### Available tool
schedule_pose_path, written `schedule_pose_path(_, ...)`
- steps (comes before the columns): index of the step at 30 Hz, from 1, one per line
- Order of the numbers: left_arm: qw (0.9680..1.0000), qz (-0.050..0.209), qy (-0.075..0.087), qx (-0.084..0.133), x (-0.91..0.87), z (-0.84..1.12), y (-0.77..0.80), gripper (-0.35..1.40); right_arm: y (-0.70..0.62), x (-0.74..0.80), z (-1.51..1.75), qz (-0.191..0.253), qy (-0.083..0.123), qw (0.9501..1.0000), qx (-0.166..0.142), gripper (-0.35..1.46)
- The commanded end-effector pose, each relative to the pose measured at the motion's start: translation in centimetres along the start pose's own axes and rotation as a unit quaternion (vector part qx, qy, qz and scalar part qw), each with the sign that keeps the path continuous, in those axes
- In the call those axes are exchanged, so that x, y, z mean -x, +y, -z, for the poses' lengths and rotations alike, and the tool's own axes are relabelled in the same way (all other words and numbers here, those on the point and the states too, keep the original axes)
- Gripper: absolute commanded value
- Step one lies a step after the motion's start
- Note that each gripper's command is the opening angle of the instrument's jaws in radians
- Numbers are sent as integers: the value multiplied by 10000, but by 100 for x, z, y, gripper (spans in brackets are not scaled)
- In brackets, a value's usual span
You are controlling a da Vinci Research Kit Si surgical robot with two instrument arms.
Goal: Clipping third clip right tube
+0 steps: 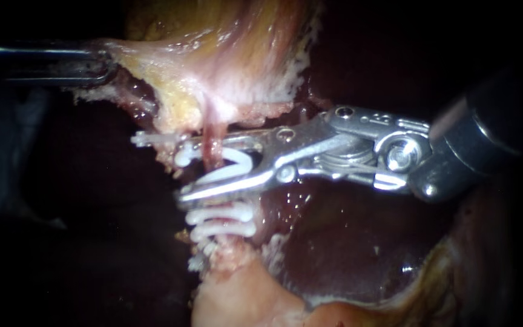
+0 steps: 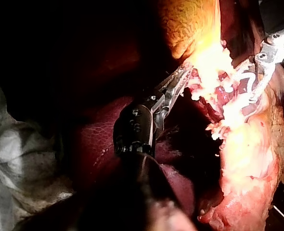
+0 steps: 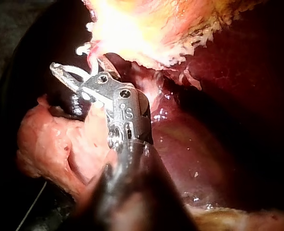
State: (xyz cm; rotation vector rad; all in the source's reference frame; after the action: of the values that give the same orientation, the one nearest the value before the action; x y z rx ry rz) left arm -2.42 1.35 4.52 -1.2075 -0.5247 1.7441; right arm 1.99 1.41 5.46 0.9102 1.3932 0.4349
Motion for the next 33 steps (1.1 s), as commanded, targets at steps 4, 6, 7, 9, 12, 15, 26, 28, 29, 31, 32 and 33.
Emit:
schedule_pose_path(4, 10000, 0, -1, 1, 0, 0, 0, -35, 4, 1, -6, -80, 43, 10000, -4, 49)
schedule_pose_path(6, 10000, 0, -1, 1, 0, 0, 0, -35, 6, 0, -10, -77, 59, 10000, -1, 49)
schedule_pose_path(7, 10000, 0, -1, 1, 0, 0, 0, -35, 6, 0, -11, -76, 60, 10000, 0, 49)
schedule_pose_path(9, 10000, 0, 0, 0, 0, 0, 0, -35, 7, 0, -13, -105, 62, 9999, -2, 49)
schedule_pose_path(12, 10000, 0, 0, 0, 0, 0, 0, -35, 7, 0, -13, -105, 60, 9999, -8, 48)
schedule_pose_path(15, 10000, 0, 0, 0, 0, 0, 0, -35, 7, 0, -12, -192, 60, 9998, -32, 46)
schedule_pose_path(26, 10000, 0, -1, 1, 0, 0, 0, -35, 7, 2, -8, -556, -69, 9972, -490, 30)
schedule_pose_path(28, 10000, 0, -1, 1, 0, 0, 0, -35, 8, 3, -8, -548, -84, 9971, -530, 28)
schedule_pose_path(29, 10000, 0, -1, 1, 0, 0, 0, -35, 9, 3, -8, -545, -88, 9970, -541, 27)
schedule_pose_path(31, 10000, 0, -1, 1, 0, 0, 0, -35, 10, 5, -8, -542, -91, 9970, -543, 26)
schedule_pose_path(32, 10000, 0, -1, 1, 0, 0, 0, -35, 10, 5, -8, -540, -92, 9970, -543, 25)
schedule_pose_path(33, 10000, 0, -1, 1, 0, 0, 0, -35, 11, 6, -8, -537, -94, 9970, -543, 24)
